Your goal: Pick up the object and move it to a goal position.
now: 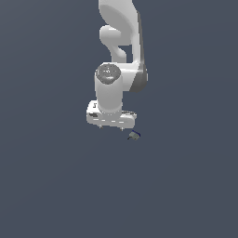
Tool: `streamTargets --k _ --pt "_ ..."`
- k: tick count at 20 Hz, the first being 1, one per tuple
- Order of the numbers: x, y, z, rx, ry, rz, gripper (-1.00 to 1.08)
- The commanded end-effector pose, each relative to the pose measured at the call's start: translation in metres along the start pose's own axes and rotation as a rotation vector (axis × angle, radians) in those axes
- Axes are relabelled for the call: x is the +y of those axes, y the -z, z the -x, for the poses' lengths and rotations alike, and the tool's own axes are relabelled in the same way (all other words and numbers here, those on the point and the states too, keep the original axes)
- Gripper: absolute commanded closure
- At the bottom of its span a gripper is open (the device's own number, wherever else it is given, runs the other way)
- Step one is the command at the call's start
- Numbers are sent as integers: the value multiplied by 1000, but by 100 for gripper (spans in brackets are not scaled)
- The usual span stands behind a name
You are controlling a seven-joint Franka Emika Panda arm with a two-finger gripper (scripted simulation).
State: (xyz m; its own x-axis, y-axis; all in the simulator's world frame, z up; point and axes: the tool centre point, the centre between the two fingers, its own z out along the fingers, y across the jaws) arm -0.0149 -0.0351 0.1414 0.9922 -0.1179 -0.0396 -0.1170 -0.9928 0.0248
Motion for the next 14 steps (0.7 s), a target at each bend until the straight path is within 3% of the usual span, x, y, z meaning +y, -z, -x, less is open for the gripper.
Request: streamTargets --k 1,14 --pt "-6 -4 1 2 -25 -2 -92" --pt "-58 -39 12 17 -256 -17 -92"
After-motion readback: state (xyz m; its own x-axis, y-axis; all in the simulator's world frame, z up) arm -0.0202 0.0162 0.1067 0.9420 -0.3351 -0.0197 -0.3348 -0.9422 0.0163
